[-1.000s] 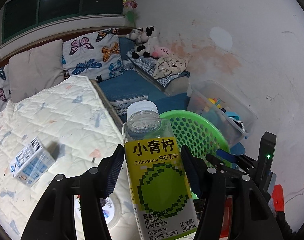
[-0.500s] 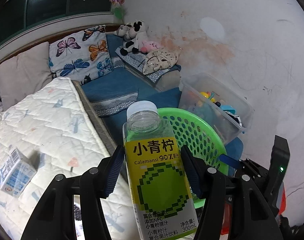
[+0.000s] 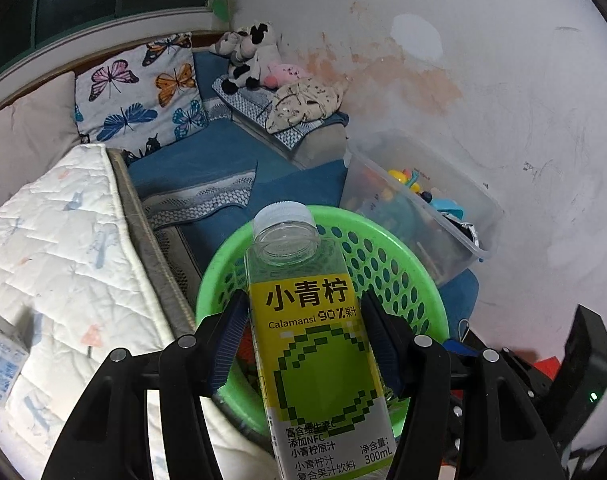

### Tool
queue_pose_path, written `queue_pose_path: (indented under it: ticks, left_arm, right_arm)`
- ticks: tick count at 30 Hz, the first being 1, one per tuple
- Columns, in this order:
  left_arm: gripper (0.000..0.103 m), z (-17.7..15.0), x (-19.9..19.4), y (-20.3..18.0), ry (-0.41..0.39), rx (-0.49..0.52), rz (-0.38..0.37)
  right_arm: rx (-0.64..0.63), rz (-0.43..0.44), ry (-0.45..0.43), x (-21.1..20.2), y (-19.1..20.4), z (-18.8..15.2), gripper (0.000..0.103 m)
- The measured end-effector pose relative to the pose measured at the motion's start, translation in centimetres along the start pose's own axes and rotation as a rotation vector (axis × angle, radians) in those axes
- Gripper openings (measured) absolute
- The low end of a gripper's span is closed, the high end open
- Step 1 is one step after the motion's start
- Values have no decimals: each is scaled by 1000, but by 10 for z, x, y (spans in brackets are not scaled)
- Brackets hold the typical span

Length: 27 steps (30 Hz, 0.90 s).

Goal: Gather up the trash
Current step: 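Carry the lime juice bottle over the green basket and open the left tool, then move the left tool toward the milk carton while the right tool approaches the white yogurt tub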

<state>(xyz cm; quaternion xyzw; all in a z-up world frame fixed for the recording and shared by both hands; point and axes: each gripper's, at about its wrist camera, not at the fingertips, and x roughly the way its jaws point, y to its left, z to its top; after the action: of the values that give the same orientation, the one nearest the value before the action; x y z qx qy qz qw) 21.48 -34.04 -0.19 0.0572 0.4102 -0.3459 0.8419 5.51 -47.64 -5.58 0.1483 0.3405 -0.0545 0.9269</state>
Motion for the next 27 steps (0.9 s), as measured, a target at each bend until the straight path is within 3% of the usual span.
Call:
queue_pose_path:
  ticks: [18,27]
  left_arm:
    - [57,-2,42,-12,64,-15,-18]
    - [62,-3,27,-13,19,-9,-46]
  right_arm:
    - [36,16,2,-11,-1,-12,62]
    - [37,25,2,-14,3,-14,62]
